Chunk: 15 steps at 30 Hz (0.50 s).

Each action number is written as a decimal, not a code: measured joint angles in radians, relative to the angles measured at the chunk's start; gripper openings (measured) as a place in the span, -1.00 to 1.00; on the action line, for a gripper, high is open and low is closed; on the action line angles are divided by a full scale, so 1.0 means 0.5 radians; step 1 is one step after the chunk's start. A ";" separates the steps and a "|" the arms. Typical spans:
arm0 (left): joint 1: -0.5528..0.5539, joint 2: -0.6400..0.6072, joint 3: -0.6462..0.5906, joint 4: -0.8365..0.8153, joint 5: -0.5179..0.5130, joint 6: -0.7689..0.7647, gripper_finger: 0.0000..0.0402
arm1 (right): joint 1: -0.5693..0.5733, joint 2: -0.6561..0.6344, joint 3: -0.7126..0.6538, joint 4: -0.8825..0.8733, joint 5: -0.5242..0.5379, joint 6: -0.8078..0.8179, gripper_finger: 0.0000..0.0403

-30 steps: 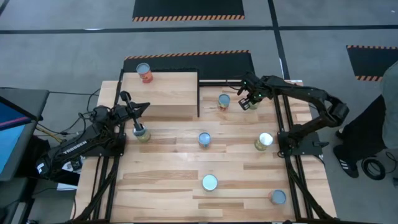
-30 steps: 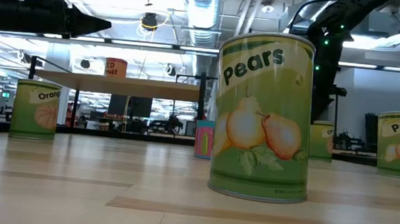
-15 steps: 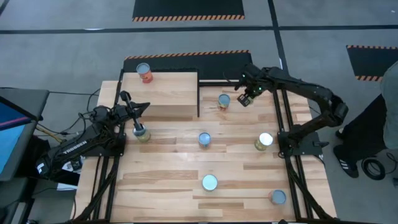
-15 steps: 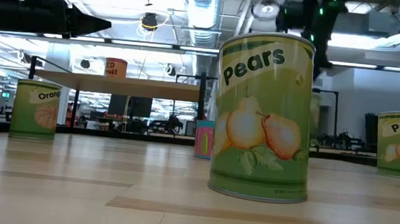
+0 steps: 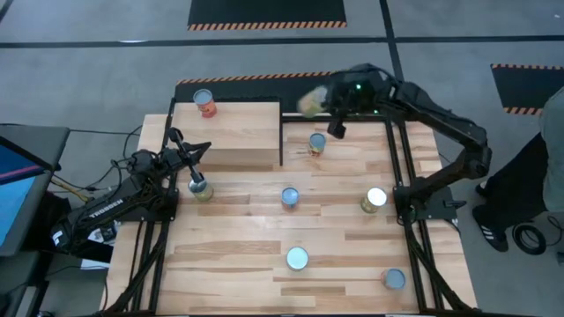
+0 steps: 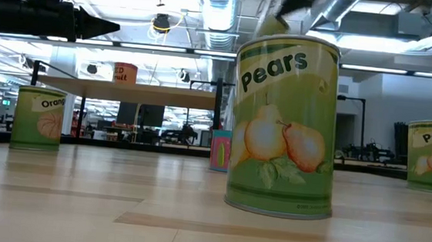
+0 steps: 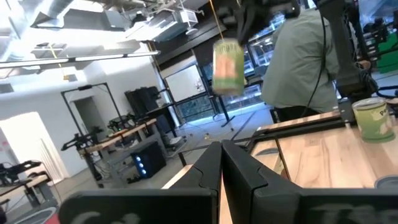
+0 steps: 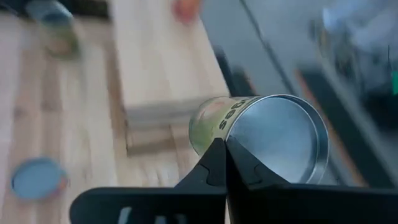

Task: Pick and place cans onto a shelf
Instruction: Put the top canned oranges on the shelf

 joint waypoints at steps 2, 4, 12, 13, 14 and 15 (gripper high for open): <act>0.000 0.000 0.000 -0.001 0.000 -0.020 -0.99 | 0.025 0.008 0.002 0.180 -0.122 -0.153 -0.97; 0.001 0.001 0.000 -0.002 0.000 -0.047 -0.99 | 0.061 0.060 0.007 0.340 -0.196 -0.276 -0.98; 0.000 0.001 0.000 -0.050 0.005 -0.114 -0.99 | 0.062 0.375 0.002 0.717 -0.363 -0.635 -0.97; 0.000 0.001 0.000 -0.060 0.005 -0.113 -0.99 | 0.066 0.432 0.006 0.764 -0.381 -0.677 -0.98; 0.001 0.001 0.000 -0.065 0.005 -0.114 -0.99 | 0.073 0.486 0.032 0.776 -0.404 -0.711 -0.98; 0.000 0.001 0.000 -0.064 0.005 -0.113 -0.99 | 0.078 0.540 0.068 0.765 -0.433 -0.738 -0.98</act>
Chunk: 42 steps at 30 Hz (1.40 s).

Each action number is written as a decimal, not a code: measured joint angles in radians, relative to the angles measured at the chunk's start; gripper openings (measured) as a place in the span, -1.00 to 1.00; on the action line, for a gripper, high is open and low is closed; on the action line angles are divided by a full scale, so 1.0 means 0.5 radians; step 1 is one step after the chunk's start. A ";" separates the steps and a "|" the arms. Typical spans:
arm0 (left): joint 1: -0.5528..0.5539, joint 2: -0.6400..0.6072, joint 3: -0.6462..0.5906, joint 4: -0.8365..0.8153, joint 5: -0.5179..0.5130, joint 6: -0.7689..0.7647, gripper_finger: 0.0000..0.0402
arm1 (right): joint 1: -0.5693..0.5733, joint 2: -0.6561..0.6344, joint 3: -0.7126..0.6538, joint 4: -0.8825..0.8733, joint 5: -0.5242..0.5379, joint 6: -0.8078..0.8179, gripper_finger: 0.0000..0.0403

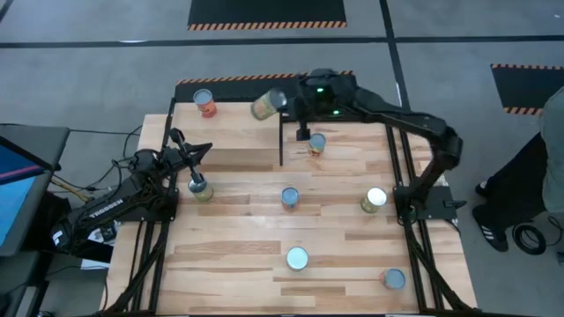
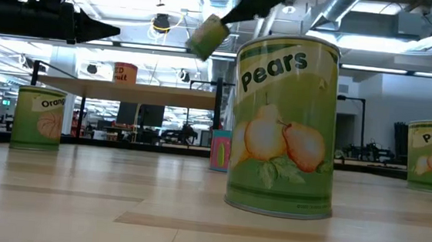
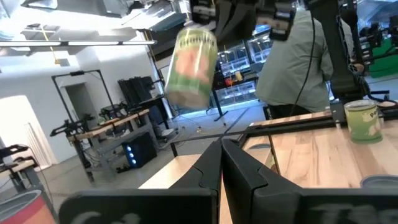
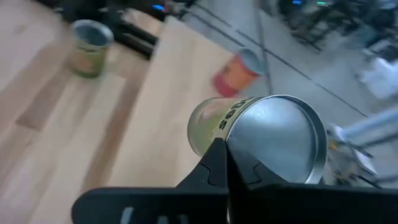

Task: Pick and place cans onto a shelf
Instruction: Put the top canned oranges on the shelf

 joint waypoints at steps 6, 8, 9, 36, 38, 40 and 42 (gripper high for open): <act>0.001 0.000 0.000 0.010 0.001 0.034 -0.99 | 0.050 0.363 0.376 -0.212 -0.054 -0.138 -0.98; 0.001 0.000 0.000 0.010 0.001 0.038 -0.99 | 0.071 0.476 0.510 -0.325 -0.053 -0.182 -0.98; 0.000 0.000 0.000 0.009 0.001 0.038 -0.99 | 0.079 0.520 0.576 -0.366 -0.049 -0.205 -0.98; 0.000 0.000 0.000 0.009 0.012 0.035 -0.99 | 0.036 0.990 1.095 -0.578 0.065 -0.443 -0.94; 0.000 0.000 0.000 0.009 0.011 0.035 -0.99 | 0.037 0.990 1.094 -0.559 0.067 -0.452 -0.94; 0.000 0.000 0.000 0.009 0.011 0.034 -0.99 | 0.039 0.990 1.093 -0.536 0.075 -0.458 -0.94; 0.000 0.000 0.000 0.009 0.011 0.034 -0.99 | 0.038 0.990 1.093 -0.520 0.083 -0.458 -0.94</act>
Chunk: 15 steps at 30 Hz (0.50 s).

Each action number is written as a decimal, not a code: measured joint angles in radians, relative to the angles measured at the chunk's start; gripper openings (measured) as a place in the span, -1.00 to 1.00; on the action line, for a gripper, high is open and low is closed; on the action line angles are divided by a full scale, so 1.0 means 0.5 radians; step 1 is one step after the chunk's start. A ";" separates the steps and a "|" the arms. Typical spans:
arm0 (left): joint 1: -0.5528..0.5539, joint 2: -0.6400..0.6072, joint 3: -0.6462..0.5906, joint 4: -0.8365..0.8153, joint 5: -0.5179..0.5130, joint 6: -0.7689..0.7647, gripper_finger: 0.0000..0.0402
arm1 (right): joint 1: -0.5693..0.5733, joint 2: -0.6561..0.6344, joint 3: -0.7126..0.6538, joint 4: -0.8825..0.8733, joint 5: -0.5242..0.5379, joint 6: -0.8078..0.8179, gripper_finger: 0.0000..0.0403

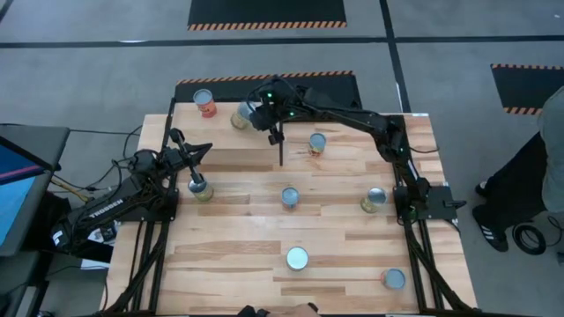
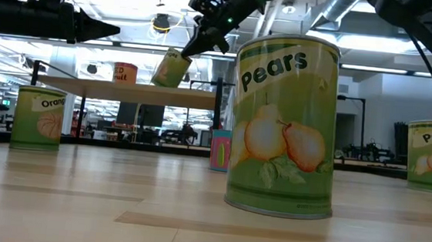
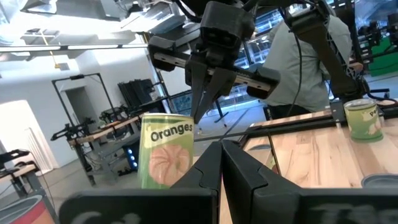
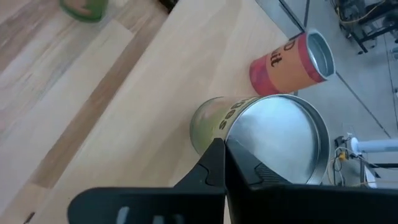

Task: Pick and place cans onto a shelf
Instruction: Put the top canned oranges on the shelf

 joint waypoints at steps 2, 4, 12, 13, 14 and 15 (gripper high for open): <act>0.000 0.000 0.000 0.000 0.000 -0.001 -0.99 | 0.002 -0.001 0.000 -0.001 0.006 0.004 -0.94; 0.000 0.000 0.000 0.000 0.000 -0.001 -0.99 | 0.005 -0.001 0.000 -0.009 0.012 0.011 -0.93; 0.000 0.000 0.000 0.000 0.000 -0.001 -0.99 | 0.031 -0.001 0.000 0.040 0.142 0.060 -0.60; 0.000 0.000 0.000 0.000 0.000 -0.001 -0.99 | 0.030 -0.001 0.000 0.041 0.144 0.059 -0.56; 0.000 0.000 0.000 0.000 0.000 -0.001 -0.99 | 0.030 -0.001 0.000 0.041 0.145 0.059 -0.53; 0.000 0.000 0.000 0.000 0.000 -0.001 -0.99 | 0.032 -0.001 0.000 0.043 0.145 0.059 -0.51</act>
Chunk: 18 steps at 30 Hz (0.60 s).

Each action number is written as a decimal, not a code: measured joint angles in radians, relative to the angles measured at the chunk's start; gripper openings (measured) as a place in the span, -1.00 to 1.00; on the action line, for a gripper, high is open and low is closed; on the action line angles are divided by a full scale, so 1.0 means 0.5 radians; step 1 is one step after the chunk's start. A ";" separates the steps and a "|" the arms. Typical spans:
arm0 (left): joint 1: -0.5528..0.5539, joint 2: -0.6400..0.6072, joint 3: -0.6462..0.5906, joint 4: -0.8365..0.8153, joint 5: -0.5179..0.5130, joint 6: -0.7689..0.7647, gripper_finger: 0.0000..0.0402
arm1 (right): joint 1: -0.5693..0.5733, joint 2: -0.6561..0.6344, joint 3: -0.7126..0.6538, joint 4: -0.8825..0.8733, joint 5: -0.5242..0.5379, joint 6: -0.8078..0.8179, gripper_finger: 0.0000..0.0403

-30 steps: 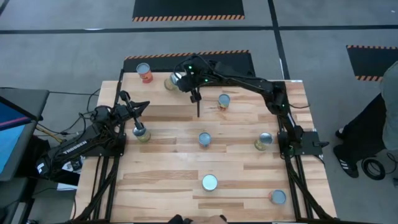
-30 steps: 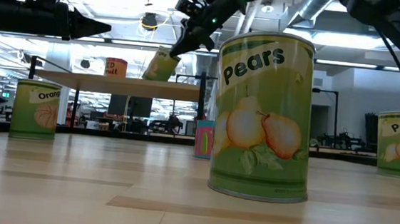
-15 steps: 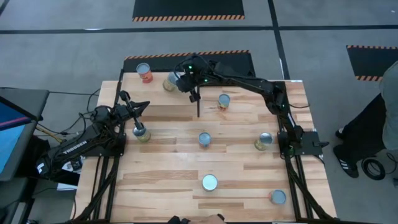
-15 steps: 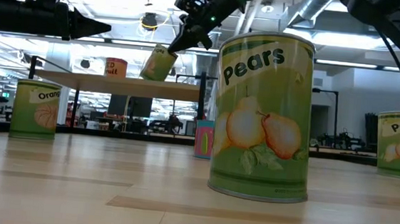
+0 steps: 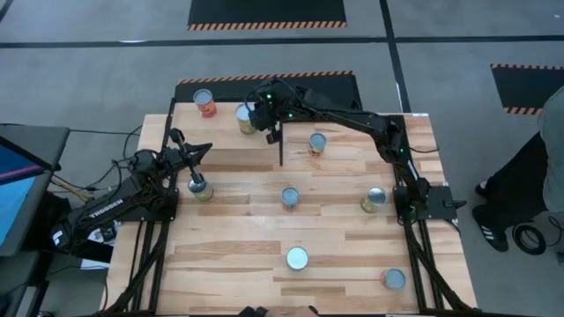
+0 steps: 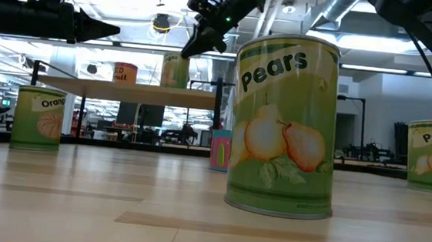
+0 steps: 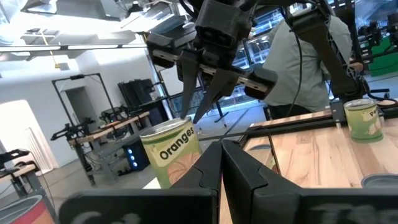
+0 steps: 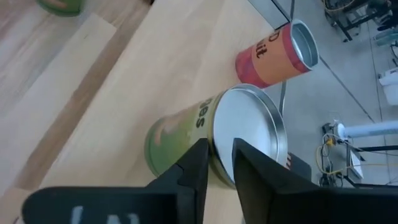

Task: Pick and place cans onto a shelf
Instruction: Put the top canned oranges on the shelf

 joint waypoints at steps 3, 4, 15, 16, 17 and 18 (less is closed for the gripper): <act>0.000 0.000 0.000 0.000 0.000 0.000 -0.99 | 0.020 -0.006 0.000 0.019 0.040 -0.015 -0.49; 0.000 0.000 0.000 0.000 0.000 0.000 -0.99 | 0.027 -0.025 0.000 0.008 0.064 -0.014 -0.50; 0.000 0.000 0.000 -0.011 -0.001 0.000 -0.99 | 0.005 -0.301 0.024 -0.222 0.014 0.209 -0.94; 0.000 0.000 0.000 -0.011 -0.001 0.000 -0.99 | -0.018 -0.319 -0.013 -0.226 -0.006 0.270 -0.94; 0.000 0.000 0.000 -0.011 -0.001 0.000 -0.99 | -0.043 -0.331 -0.058 -0.237 -0.021 0.322 -0.95; 0.000 0.000 0.000 -0.011 -0.001 0.000 -0.99 | -0.062 -0.337 -0.117 -0.240 -0.029 0.364 -0.97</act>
